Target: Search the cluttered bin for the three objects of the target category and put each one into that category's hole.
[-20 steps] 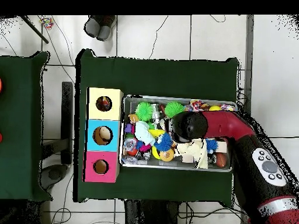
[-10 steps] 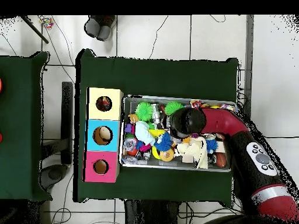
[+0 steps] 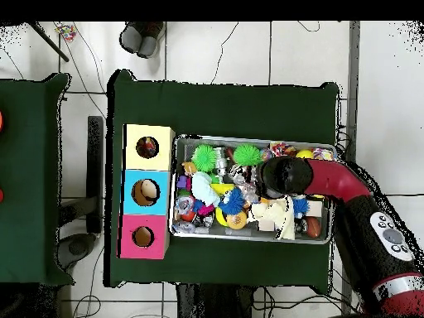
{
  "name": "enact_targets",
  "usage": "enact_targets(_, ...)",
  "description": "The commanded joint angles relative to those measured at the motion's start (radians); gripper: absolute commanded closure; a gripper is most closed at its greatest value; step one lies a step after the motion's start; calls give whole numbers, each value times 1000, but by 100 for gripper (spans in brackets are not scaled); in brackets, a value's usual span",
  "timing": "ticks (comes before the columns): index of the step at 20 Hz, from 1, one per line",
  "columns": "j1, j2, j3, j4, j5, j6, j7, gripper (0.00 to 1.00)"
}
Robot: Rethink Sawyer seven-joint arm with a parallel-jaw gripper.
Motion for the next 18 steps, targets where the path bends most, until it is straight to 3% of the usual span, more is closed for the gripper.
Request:
enact_targets(1,-65,-31,26,-58,28,142,-202,0)
enact_targets(8,-57,-90,32,-63,49,197,-199,0)
enact_targets(18,-6,-72,22,-124,31,205,-134,0)
